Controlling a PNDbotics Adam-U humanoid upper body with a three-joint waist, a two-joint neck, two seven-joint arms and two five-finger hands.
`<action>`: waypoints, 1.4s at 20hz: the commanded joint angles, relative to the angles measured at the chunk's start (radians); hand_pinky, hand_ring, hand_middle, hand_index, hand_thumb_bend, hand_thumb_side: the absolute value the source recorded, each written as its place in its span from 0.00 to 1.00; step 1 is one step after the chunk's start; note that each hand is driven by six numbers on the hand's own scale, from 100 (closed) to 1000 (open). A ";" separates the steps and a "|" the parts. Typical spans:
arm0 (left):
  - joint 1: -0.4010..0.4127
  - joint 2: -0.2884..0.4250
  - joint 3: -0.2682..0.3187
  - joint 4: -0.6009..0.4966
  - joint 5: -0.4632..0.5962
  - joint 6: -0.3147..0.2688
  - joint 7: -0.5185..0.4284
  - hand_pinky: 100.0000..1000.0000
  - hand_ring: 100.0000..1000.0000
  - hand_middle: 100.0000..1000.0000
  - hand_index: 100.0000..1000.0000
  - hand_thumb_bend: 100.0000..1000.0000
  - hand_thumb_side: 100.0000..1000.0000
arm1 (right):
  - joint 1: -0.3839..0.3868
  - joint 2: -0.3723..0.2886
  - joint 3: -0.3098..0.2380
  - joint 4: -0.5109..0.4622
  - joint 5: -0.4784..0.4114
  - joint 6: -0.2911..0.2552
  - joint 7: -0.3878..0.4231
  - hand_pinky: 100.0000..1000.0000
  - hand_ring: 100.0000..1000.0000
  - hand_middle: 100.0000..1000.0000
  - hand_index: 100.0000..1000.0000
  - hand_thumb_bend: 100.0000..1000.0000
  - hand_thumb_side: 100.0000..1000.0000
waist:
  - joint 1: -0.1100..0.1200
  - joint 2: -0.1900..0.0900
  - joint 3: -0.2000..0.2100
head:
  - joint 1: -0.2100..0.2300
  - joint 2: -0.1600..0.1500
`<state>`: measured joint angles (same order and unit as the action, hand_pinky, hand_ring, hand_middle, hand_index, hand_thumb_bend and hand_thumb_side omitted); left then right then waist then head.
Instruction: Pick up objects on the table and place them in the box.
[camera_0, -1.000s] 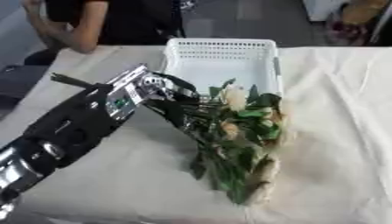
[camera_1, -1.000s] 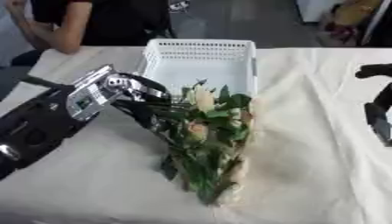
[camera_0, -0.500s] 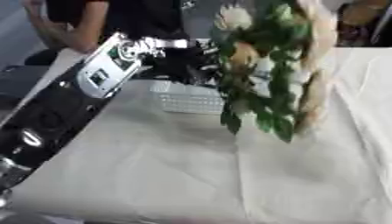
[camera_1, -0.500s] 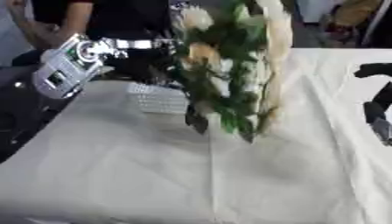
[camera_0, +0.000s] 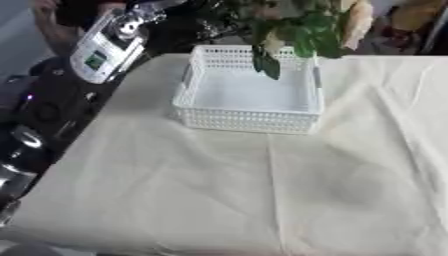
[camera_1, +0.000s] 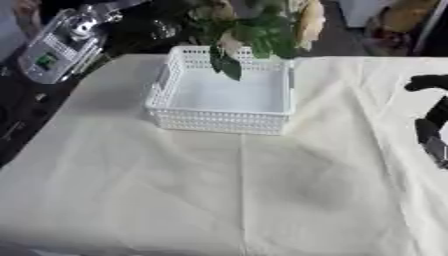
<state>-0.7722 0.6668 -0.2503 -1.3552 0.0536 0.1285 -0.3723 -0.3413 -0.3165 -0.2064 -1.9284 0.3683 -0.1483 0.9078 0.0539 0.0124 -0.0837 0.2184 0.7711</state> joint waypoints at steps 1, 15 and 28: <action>-0.063 0.022 0.019 0.053 -0.109 0.012 0.022 0.00 0.00 0.00 0.06 0.00 0.36 | -0.009 -0.020 -0.003 -0.011 -0.003 0.001 -0.001 0.46 0.48 0.82 0.93 0.00 0.26 | -0.003 -0.015 0.001 | -0.010 -0.001; -0.295 -0.145 0.071 0.523 -0.729 -0.016 0.049 0.00 0.00 0.00 0.06 0.00 0.32 | -0.010 -0.016 0.016 -0.004 -0.005 -0.012 -0.001 0.46 0.48 0.82 0.93 0.00 0.25 | -0.002 -0.016 -0.005 | 0.021 -0.001; -0.272 -0.189 0.061 0.550 -0.757 -0.066 0.034 0.00 0.00 0.00 0.06 0.00 0.31 | -0.016 -0.014 0.021 -0.005 -0.006 -0.015 -0.001 0.47 0.48 0.82 0.93 0.00 0.24 | -0.003 -0.013 -0.009 | 0.021 -0.001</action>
<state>-1.0267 0.4640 -0.1898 -0.7911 -0.7022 0.0653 -0.3342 -0.3412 -0.3166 -0.1864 -1.9222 0.3669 -0.1589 0.9076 0.0540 0.0105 -0.0917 0.2327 0.7711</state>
